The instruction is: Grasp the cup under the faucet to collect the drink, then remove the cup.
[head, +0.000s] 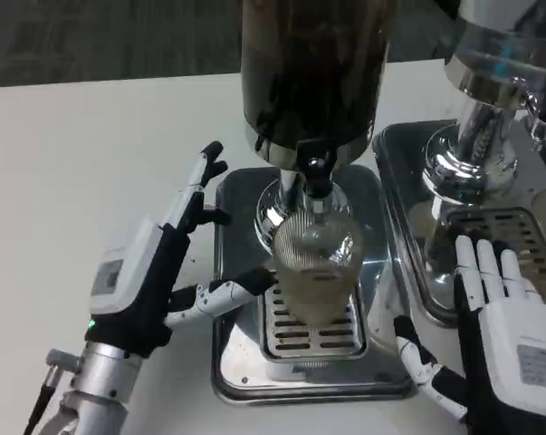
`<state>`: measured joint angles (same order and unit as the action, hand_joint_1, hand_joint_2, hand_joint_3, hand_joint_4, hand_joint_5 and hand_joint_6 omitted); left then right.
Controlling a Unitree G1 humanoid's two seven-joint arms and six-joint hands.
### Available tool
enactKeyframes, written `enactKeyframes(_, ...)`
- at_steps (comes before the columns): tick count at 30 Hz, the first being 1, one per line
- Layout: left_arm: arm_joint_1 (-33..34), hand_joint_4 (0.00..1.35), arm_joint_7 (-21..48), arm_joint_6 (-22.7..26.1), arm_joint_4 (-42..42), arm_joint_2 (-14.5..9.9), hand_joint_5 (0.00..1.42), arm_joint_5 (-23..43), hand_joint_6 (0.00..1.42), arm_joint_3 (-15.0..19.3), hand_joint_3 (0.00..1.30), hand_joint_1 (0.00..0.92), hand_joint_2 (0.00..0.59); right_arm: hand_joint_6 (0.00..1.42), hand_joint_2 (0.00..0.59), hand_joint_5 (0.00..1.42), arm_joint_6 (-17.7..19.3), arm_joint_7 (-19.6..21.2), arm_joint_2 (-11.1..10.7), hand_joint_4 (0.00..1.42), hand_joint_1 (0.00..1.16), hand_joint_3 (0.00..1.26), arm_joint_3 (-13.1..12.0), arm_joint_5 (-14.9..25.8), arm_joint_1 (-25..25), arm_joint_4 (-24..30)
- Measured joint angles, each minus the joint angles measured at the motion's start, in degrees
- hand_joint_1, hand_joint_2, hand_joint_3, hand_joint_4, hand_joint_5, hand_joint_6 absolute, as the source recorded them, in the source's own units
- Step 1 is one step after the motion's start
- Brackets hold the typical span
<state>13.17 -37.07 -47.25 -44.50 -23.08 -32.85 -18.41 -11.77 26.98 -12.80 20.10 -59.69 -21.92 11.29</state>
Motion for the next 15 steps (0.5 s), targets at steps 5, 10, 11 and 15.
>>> enactKeyframes(5, -4.5, 0.01, 4.1, 0.0, 8.0, -1.1, 0.25, 3.3, 0.13, 4.4, 0.02, 0.0, 0.004, 0.13, 0.377, 0.0, 0.5, 0.0, 0.2, 0.0, 0.35, 0.0, 0.1, 0.4, 0.9, -0.6)
enactKeyframes(10, -6.9, 0.0, 8.9, -3.6, 13.7, -2.2, 0.2, 9.3, 0.09, 9.0, 0.01, 0.0, 0.013, 0.13, 0.377, 0.0, 0.5, 0.0, 0.6, 0.0, 0.34, 0.0, 0.2, 0.5, 1.1, -1.7)
enactKeyframes(11, -7.1, 0.0, 10.1, -4.3, 14.3, -2.4, 0.19, 10.2, 0.09, 9.8, 0.01, 0.0, 0.018, 0.13, 0.377, 0.0, 0.6, 0.0, 0.7, 0.0, 0.34, 0.0, 0.2, 0.5, 1.1, -1.7)
enactKeyframes(15, -8.5, 0.0, 15.0, -6.0, 16.0, -2.7, 0.13, 13.2, 0.07, 12.0, 0.01, 0.0, 0.031, 0.13, 0.376, 0.0, 0.9, 0.0, 0.7, 0.0, 0.34, 0.0, 0.2, 0.5, 1.1, -1.9)
